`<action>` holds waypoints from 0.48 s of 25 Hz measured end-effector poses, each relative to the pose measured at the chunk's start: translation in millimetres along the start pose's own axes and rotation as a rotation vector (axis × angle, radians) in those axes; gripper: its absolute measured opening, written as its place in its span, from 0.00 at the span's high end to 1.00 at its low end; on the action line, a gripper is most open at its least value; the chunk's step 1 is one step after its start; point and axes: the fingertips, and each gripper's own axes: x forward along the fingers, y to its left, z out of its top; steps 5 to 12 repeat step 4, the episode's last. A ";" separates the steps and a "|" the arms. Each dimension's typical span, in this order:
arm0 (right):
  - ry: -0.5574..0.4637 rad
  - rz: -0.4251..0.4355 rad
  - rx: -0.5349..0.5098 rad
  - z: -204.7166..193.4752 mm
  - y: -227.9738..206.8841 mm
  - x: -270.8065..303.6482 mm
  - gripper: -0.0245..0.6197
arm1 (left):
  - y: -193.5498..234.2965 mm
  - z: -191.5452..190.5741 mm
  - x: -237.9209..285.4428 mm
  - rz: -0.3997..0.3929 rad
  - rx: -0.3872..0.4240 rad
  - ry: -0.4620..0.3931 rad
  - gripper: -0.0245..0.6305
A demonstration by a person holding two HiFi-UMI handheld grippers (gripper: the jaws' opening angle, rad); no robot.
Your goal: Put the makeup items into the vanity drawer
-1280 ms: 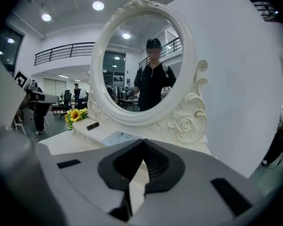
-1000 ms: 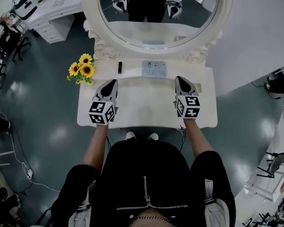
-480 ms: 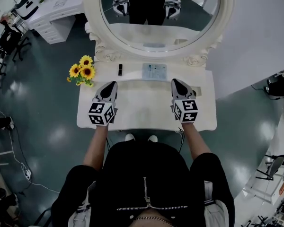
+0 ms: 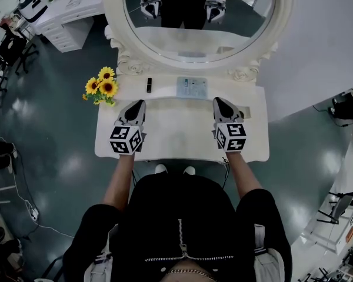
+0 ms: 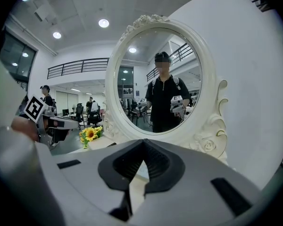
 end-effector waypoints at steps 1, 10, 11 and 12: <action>0.001 0.001 -0.001 0.2 0.2 0.1 0.96 | 0.3 0.0 0.1 0.000 0.000 0.001 0.93; 0.001 0.004 -0.002 1.6 1.3 1.2 0.96 | 1.7 1.2 0.2 0.002 0.001 0.002 0.93; 0.001 0.004 -0.002 1.6 1.3 1.2 0.96 | 1.7 1.2 0.2 0.002 0.001 0.002 0.93; 0.001 0.004 -0.002 1.6 1.3 1.2 0.96 | 1.7 1.2 0.2 0.002 0.001 0.002 0.93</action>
